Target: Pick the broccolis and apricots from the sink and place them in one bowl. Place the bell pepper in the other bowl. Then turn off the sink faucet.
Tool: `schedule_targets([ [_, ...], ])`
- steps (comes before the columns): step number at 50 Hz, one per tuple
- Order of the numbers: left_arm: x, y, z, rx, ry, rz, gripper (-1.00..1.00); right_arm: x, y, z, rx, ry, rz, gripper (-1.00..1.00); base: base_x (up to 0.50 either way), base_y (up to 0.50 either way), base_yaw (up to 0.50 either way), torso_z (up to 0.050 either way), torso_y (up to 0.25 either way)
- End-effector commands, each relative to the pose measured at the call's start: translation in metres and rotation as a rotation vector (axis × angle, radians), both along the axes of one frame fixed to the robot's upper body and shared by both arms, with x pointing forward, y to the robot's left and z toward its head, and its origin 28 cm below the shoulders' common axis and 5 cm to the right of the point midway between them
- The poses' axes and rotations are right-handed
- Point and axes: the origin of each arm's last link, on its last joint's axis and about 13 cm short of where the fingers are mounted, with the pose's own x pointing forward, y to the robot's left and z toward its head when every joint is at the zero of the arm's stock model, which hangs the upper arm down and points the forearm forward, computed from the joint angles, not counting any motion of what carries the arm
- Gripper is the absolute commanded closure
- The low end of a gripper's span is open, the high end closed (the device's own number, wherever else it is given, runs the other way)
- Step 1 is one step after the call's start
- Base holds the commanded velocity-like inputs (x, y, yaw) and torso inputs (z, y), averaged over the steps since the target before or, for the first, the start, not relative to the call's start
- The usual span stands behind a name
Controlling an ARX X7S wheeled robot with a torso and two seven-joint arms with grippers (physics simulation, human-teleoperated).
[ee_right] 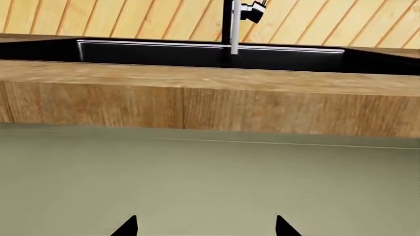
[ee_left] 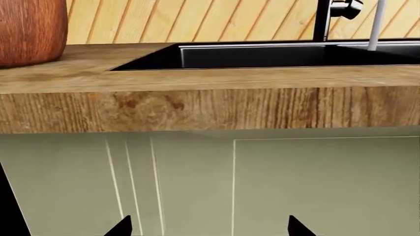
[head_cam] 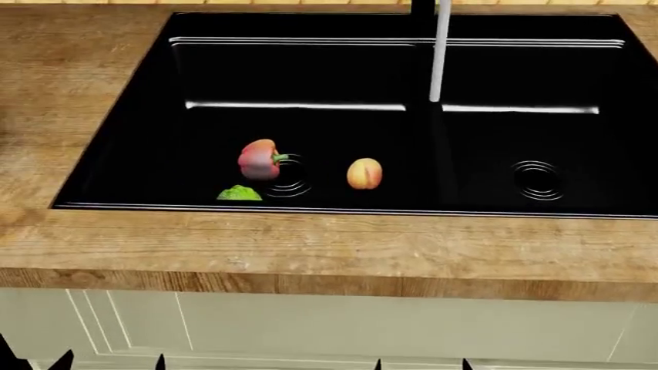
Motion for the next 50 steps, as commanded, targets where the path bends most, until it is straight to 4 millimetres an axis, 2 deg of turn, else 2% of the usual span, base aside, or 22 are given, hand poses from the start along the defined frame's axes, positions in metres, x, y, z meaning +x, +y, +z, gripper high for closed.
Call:
schedule_targets([
  [1,-0.0005,-0.0013,0.0006,-0.010,-0.008,-0.012,-1.00,-0.0003,-0.0011,0.0000,0.017,-0.001,-0.004,-1.00,0.00,0.00,0.00,0.000,0.000],
  [16,-0.0001,-0.0025,0.0023,-0.024,-0.032,-0.015,-1.00,-0.0005,-0.0009,-0.0008,0.008,0.007,-0.010,-1.00,0.00,0.00,0.00,0.000,0.000],
  [50,0.0000,-0.0037,0.0018,-0.022,-0.028,-0.022,-1.00,-0.0004,-0.0003,-0.0013,0.000,0.014,-0.008,-1.00,0.00,0.00,0.00,0.050,0.000],
])
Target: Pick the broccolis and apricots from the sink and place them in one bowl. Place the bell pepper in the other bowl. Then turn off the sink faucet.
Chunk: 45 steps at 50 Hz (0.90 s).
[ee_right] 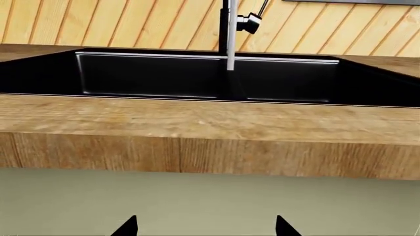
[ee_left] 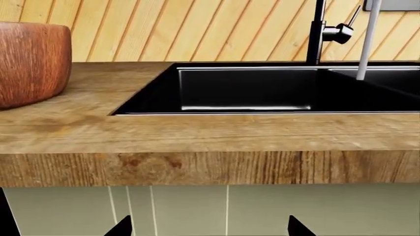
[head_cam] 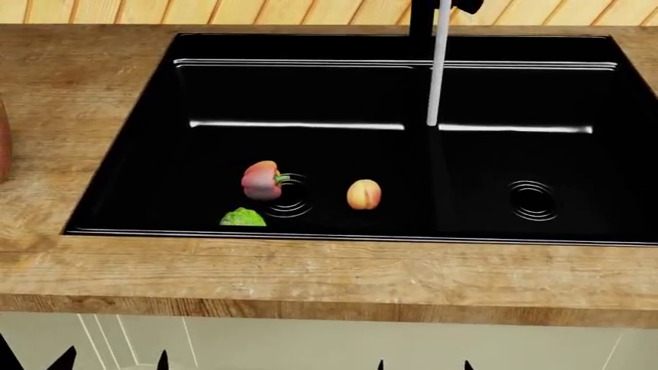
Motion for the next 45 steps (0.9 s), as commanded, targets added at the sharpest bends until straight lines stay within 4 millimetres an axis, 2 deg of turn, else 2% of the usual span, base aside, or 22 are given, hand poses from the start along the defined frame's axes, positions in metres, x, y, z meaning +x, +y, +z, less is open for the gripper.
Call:
schedule_targets([
  [1,0.000,-0.001,0.000,-0.006,-0.005,-0.013,-1.00,-0.001,0.000,0.000,-0.003,0.003,0.001,-1.00,0.00,0.00,0.00,0.050,0.000],
  [8,0.000,-0.001,0.000,-0.014,0.000,-0.004,-1.00,-0.001,0.000,0.000,-0.002,0.003,0.000,-1.00,0.00,0.00,0.00,0.044,0.000],
  [22,-0.001,0.002,0.000,-0.017,-0.008,0.001,-1.00,0.000,0.000,0.000,-0.003,0.008,0.003,-1.00,0.00,0.00,0.00,0.000,0.000],
  [24,-0.002,-0.002,0.005,0.016,-0.027,-0.014,-1.00,0.000,0.000,0.001,0.005,0.010,0.005,-1.00,0.00,0.00,0.00,0.000,0.000],
  [26,-0.003,-0.004,0.018,-0.070,-0.052,-0.009,-1.00,0.000,-0.001,0.006,-0.010,-0.001,-0.004,-1.00,0.00,0.00,0.00,0.000,0.000],
  [28,-0.002,-0.006,0.020,-0.001,0.001,-0.049,-1.00,0.003,-0.002,0.016,-0.013,-0.009,-0.017,-1.00,0.00,0.00,0.00,0.000,0.000],
  [31,0.005,-0.005,0.045,0.010,-0.036,-0.040,-1.00,0.015,-0.002,0.050,-0.018,-0.041,0.005,-1.00,0.00,0.00,0.00,0.000,0.000],
  [32,0.007,-0.007,0.050,0.007,-0.036,-0.039,-1.00,0.016,-0.002,0.054,-0.015,-0.049,0.007,-1.00,0.00,0.00,0.00,0.000,0.000],
  [35,0.013,-0.002,0.085,0.082,-0.061,0.001,-1.00,0.019,-0.008,0.087,-0.049,-0.083,0.002,-1.00,0.00,0.00,0.00,0.000,0.000],
  [36,0.014,-0.001,0.093,0.028,-0.044,-0.004,-1.00,0.019,-0.009,0.092,-0.048,-0.077,0.009,-1.00,0.00,0.00,0.00,0.000,0.000],
  [38,0.015,0.002,0.111,0.034,-0.069,-0.005,-1.00,0.022,-0.015,0.104,-0.044,-0.079,0.006,-1.00,0.00,0.00,0.00,0.000,0.000],
  [42,0.021,-0.001,0.143,0.004,-0.097,-0.029,-1.00,0.032,-0.021,0.143,-0.040,-0.099,0.026,-1.00,0.00,0.00,0.00,0.000,0.000],
  [45,0.034,-0.004,0.163,-0.022,-0.082,-0.064,-1.00,0.043,-0.025,0.175,-0.042,-0.118,0.053,-1.00,0.00,0.00,0.00,0.000,0.000],
])
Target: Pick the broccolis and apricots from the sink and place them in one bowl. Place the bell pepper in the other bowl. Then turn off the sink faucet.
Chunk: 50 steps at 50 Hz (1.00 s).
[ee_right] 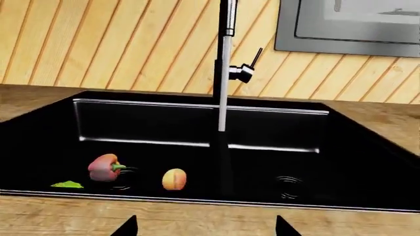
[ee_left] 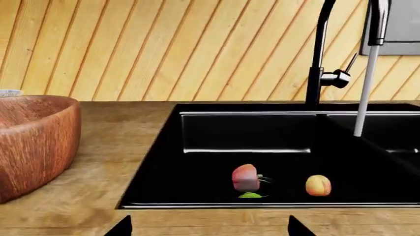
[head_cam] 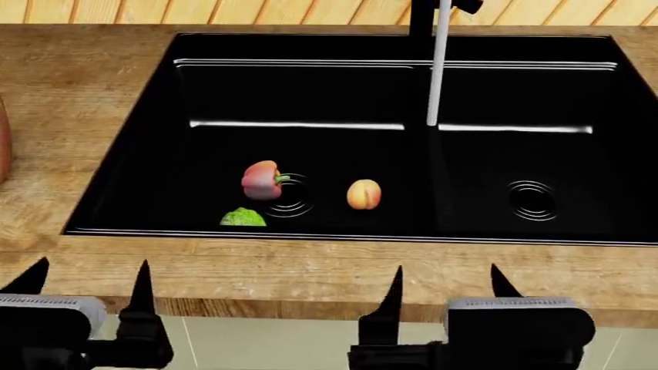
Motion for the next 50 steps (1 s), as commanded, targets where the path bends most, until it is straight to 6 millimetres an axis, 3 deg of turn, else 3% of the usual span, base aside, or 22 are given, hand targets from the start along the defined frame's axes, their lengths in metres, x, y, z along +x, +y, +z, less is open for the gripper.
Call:
schedule_targets([
  [1,0.019,-0.005,0.077,0.007,-0.024,-0.085,-1.00,0.019,-0.014,0.096,-0.020,-0.063,0.059,-1.00,0.00,0.00,0.00,0.000,0.000],
  [6,0.056,-0.008,0.111,0.029,0.060,-0.119,-1.00,0.048,-0.029,0.127,0.009,-0.002,0.058,-1.00,0.00,0.00,0.00,0.000,0.000],
  [12,0.096,-0.011,0.132,0.032,0.073,-0.112,-1.00,0.071,-0.036,0.147,-0.034,0.031,0.093,-1.00,0.00,0.00,0.00,0.000,0.000],
  [16,0.108,-0.013,0.144,0.017,0.088,-0.124,-1.00,0.085,-0.044,0.150,-0.046,0.056,0.093,-1.00,0.00,0.00,0.00,0.000,0.000],
  [22,0.113,-0.007,0.140,0.009,0.128,-0.113,-1.00,0.091,-0.050,0.136,-0.013,0.078,0.080,-1.00,0.00,0.00,0.00,0.000,0.000],
  [33,0.117,-0.004,0.128,0.033,0.155,-0.105,-1.00,0.079,-0.056,0.125,-0.007,0.086,0.045,-1.00,0.01,0.00,0.00,0.000,0.000],
  [50,0.116,0.001,0.106,0.043,0.208,-0.096,-1.00,0.077,-0.059,0.118,-0.003,0.107,0.043,-1.00,0.37,0.00,0.00,0.000,0.000],
])
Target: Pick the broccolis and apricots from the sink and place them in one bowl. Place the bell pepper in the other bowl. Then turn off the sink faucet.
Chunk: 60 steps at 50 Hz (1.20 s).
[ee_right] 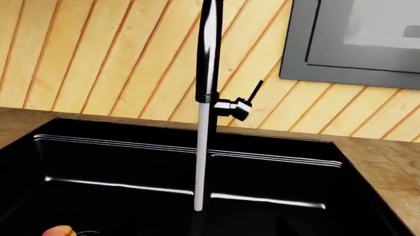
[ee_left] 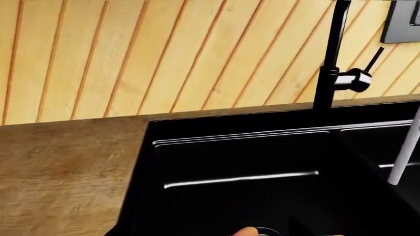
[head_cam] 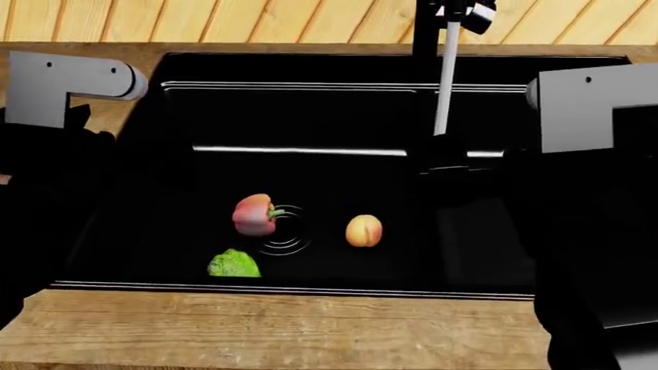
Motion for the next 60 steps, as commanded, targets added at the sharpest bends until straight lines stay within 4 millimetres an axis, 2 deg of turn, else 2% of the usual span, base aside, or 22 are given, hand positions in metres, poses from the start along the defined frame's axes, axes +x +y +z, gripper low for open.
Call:
schedule_targets([
  [1,0.001,-0.001,-0.011,-0.004,0.031,-0.018,-1.00,-0.003,-0.004,-0.006,0.020,0.020,-0.006,-1.00,0.39,0.00,0.00,0.000,0.000],
  [6,0.000,0.001,-0.013,-0.004,0.036,-0.016,-1.00,-0.005,-0.005,-0.014,0.024,0.044,-0.006,-1.00,0.34,0.00,0.00,0.000,0.000],
  [19,-0.003,0.001,-0.023,0.003,0.054,-0.014,-1.00,-0.012,-0.011,-0.019,0.019,0.071,-0.011,-1.00,0.27,0.00,0.00,0.000,0.000],
  [32,-0.008,0.005,-0.036,-0.001,0.081,-0.008,-1.00,-0.016,-0.015,-0.027,0.009,0.093,-0.027,-1.00,0.05,-0.05,0.00,0.000,0.000],
  [45,-0.007,0.011,-0.038,0.001,0.084,0.012,-1.00,-0.015,-0.013,-0.024,-0.009,0.082,-0.019,-1.00,0.25,-0.07,0.00,0.000,0.001],
  [60,-0.005,0.015,-0.043,0.005,0.101,0.013,-1.00,-0.020,-0.012,-0.035,0.002,0.108,-0.026,-1.00,0.30,0.00,0.00,0.000,0.000],
])
